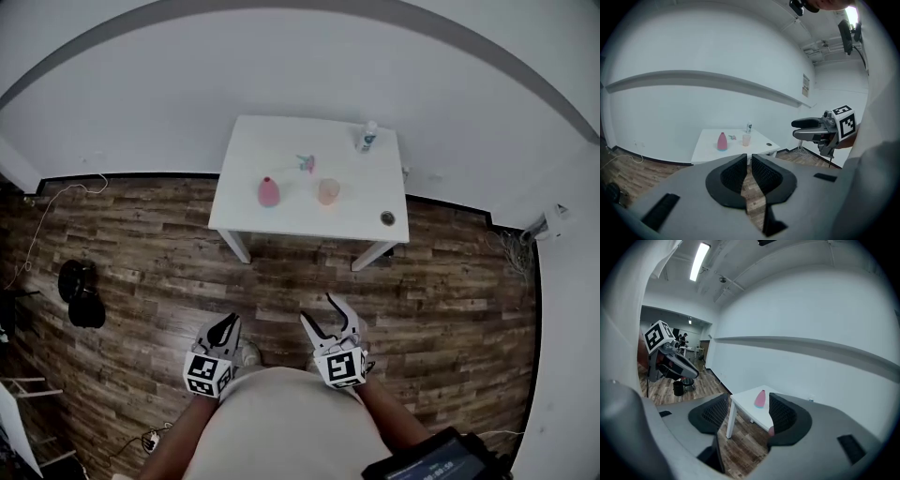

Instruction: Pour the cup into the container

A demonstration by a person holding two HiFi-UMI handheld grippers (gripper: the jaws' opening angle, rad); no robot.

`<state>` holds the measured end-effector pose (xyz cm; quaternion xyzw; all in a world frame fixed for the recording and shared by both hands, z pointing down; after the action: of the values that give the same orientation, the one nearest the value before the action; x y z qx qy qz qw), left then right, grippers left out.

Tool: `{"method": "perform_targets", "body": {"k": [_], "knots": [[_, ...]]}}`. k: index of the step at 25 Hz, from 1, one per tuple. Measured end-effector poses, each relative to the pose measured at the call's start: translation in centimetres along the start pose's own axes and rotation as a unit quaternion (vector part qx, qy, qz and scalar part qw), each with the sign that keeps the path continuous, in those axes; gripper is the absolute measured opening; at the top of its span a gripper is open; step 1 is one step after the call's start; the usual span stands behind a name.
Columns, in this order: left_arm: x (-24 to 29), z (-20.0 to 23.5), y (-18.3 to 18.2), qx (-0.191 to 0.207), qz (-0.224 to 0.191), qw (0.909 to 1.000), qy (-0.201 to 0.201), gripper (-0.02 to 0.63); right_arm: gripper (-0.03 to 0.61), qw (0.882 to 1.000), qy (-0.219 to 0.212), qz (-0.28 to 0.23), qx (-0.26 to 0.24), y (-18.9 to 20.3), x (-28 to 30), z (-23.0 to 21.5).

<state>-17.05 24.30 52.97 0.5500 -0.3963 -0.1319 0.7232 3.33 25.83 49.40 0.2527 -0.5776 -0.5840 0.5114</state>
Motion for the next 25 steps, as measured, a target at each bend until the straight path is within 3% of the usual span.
{"method": "perform_targets", "body": {"k": [10,25], "knots": [[2.6,-3.6,0.2,0.014,0.01,0.9981,0.059,0.028,0.279,0.999,0.041,0.023,0.008,2.1,-3.3,-1.6],[3.6,-5.8,0.8,0.031,0.026,0.9935,0.106,0.034,0.279,0.996,0.08,0.035,0.025,3.2,-5.8,-1.2]]}}
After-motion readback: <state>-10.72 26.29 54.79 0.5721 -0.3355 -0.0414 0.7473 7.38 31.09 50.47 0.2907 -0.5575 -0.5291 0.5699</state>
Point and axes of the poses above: the fingertips, and each gripper's own axes: x forward along the fingers, z to its left, y out of its underside, the point moved 3 cm from there along -x, backward along the fingers, and after that the axes turned 4 degrees about x, right-handed, at the moved point
